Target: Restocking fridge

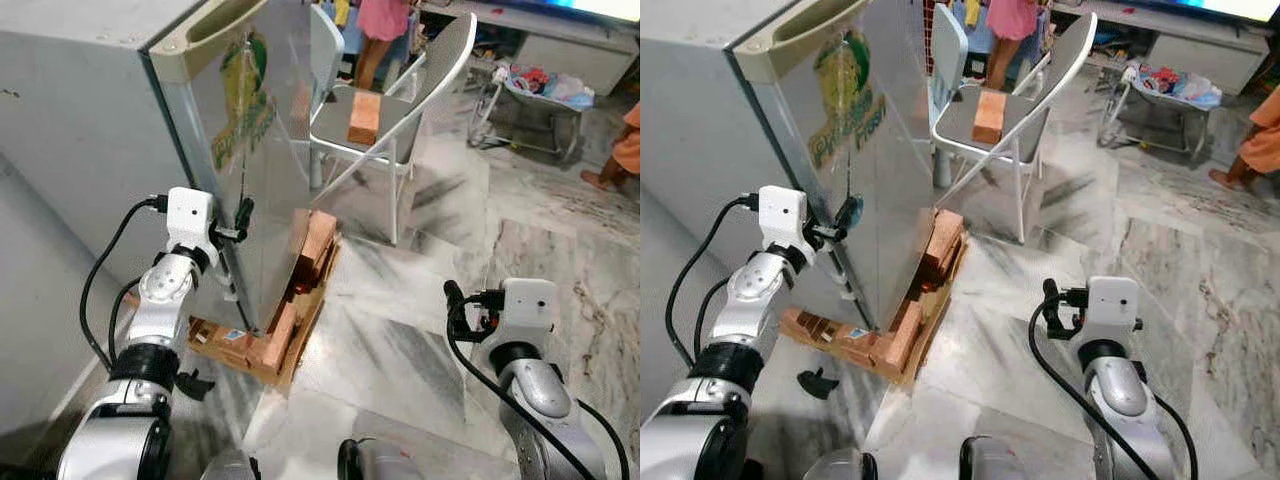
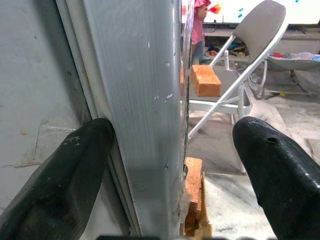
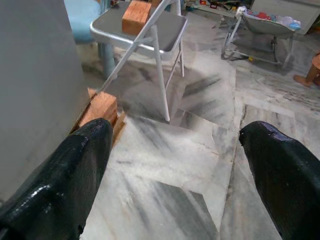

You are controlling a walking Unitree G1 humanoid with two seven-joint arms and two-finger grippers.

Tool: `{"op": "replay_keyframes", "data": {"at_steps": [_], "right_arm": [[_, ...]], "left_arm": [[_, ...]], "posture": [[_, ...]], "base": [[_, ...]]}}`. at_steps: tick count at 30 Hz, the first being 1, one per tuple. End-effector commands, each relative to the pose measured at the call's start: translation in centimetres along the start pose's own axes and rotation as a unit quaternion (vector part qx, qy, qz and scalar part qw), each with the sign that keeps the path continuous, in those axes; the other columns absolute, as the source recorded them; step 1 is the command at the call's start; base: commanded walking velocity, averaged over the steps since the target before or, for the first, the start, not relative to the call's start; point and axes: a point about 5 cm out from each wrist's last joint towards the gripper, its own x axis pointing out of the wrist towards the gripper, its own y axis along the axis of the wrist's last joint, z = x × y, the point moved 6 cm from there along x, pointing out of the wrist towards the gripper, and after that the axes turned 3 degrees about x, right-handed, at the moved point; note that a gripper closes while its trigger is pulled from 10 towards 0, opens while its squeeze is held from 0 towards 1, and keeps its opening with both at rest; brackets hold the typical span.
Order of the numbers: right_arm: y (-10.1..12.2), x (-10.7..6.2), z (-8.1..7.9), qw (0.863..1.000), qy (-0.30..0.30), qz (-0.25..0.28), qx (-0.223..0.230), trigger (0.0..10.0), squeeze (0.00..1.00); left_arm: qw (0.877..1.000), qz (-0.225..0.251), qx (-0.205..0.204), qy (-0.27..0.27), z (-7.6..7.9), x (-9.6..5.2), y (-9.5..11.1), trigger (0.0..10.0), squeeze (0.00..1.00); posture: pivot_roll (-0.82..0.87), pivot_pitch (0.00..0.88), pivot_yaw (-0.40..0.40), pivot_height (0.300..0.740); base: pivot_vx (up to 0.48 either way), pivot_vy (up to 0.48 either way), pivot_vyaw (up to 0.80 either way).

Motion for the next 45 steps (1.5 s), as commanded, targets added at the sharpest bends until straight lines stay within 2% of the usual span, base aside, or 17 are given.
{"op": "replay_keyframes", "data": {"at_steps": [1, 3, 6, 7, 9, 11, 12, 14, 15, 18, 19, 21, 23, 26, 30, 37, 45], "right_arm": [[-0.9, -0.7, 1.3, 0.999, -0.028, -0.015, -0.022, 10.0, 0.00], [-1.7, -1.5, 2.6, 0.998, -0.057, -0.030, -0.020, 10.0, 0.00], [-3.2, -3.5, 5.1, 0.992, -0.112, -0.059, -0.015, 10.0, 0.00], [-3.2, -3.5, 5.1, 0.992, -0.112, -0.059, -0.015, 10.0, 0.00], [-4.2, -5.2, 6.0, 0.989, -0.127, -0.077, -0.010, 10.0, 0.00], [-4.3, -5.3, 6.0, 0.989, -0.126, -0.079, -0.008, 10.0, 0.00], [-4.4, -5.3, 6.0, 0.989, -0.127, -0.080, -0.003, 10.0, 0.00], [-4.3, -4.8, 5.8, 0.989, -0.127, -0.077, 0.002, 10.0, 0.00], [-3.9, -3.9, 5.3, 0.990, -0.122, -0.066, 0.005, 10.0, 0.00], [-3.2, -2.9, 4.5, 0.993, -0.109, -0.054, 0.007, 10.0, 0.00], [-3.2, -2.9, 4.5, 0.993, -0.109, -0.054, 0.007, 10.0, 0.00], [-2.8, -2.1, 3.9, 0.994, -0.097, -0.046, 0.007, 10.0, 0.00], [-2.7, -2.0, 3.9, 0.994, -0.096, -0.046, 0.009, 10.0, 0.00], [-2.7, -1.5, 3.4, 0.995, -0.090, -0.045, 0.011, 10.0, 0.00], [-2.5, -0.9, 3.0, 0.995, -0.086, -0.041, 0.014, 10.0, 0.00], [-2.3, -0.4, 2.8, 0.996, -0.085, -0.037, 0.018, 10.0, 0.00], [-2.3, -0.1, 2.5, 0.995, -0.086, -0.034, 0.023, 10.0, 0.00]], "left_arm": [[0.997, 0.036, 0.006, -0.066, 2.5, 1.2, 2.7, 10.0, 0.00], [0.985, 0.047, 0.018, -0.167, 6.7, 0.8, 3.4, 10.0, 0.00], [0.941, 0.065, 0.043, -0.329, 14.3, -1.9, 4.1, 10.0, 0.00], [0.941, 0.065, 0.043, -0.329, 14.3, -1.9, 4.1, 10.0, 0.00], [0.896, 0.065, 0.032, -0.438, 19.2, -5.9, 3.7, 10.0, 0.00], [0.894, 0.065, 0.020, -0.443, 19.6, -6.3, 3.9, 10.0, 0.00], [0.893, 0.058, -0.017, -0.446, 19.8, -6.7, 4.0, 10.0, 0.00], [0.902, 0.050, -0.040, -0.428, 19.2, -6.4, 3.5, 10.0, 0.00], [0.931, 0.043, -0.011, -0.363, 16.8, -4.9, 2.2, 10.0, 0.00], [0.959, 0.039, 0.000, -0.281, 13.4, -3.4, 1.7, 10.0, 0.00], [0.959, 0.039, 0.000, -0.281, 13.4, -3.4, 1.7, 10.0, 0.00], [0.977, 0.042, 0.009, -0.209, 9.7, -2.7, 2.0, 10.0, 0.00], [0.982, 0.038, 0.018, -0.186, 8.5, -2.8, 1.9, 10.0, 0.00], [0.994, 0.019, 0.021, -0.103, 4.4, -3.2, 1.0, 10.0, 0.00], [0.995, 0.012, 0.023, -0.095, 3.7, -4.2, 0.1, 10.0, 0.00], [0.993, 0.007, 0.027, -0.112, 5.5, -4.7, -0.7, 10.0, 0.00], [0.993, 0.005, 0.031, -0.116, 5.9, -4.7, -0.6, 10.0, 0.00]], "posture": [[-0.05, 0.100, -0.030, 0.740], [-0.04, 0.094, -0.030, 0.740], [-0.04, 0.091, -0.028, 0.740], [-0.04, 0.091, -0.028, 0.740], [-0.04, 0.086, -0.017, 0.740], [-0.04, 0.086, -0.017, 0.740], [-0.04, 0.082, -0.013, 0.740], [-0.04, 0.078, -0.011, 0.740], [-0.04, 0.072, -0.013, 0.740], [-0.03, 0.066, -0.017, 0.740], [-0.03, 0.066, -0.017, 0.740], [-0.01, 0.056, -0.024, 0.740], [0.00, 0.054, -0.025, 0.740], [0.01, 0.049, -0.031, 0.740], [0.02, 0.045, -0.033, 0.740], [0.02, 0.039, -0.026, 0.740], [0.02, 0.038, -0.018, 0.740]], "base": [[0.000, 0.000, 0.00], [0.000, 0.000, 0.00], [0.000, 0.000, 0.00], [0.000, 0.000, 0.00], [0.000, 0.000, 0.00], [0.000, 0.000, 0.00], [0.000, 0.000, 0.00], [0.000, 0.000, 0.00], [0.000, 0.000, 0.00], [0.000, 0.000, 0.00], [0.000, 0.000, 0.00], [0.000, 0.000, 0.00], [0.000, 0.000, 0.00], [0.000, 0.000, 0.00], [0.000, 0.000, 0.00], [0.282, -0.306, -0.70], [0.312, -0.360, -0.07]]}}
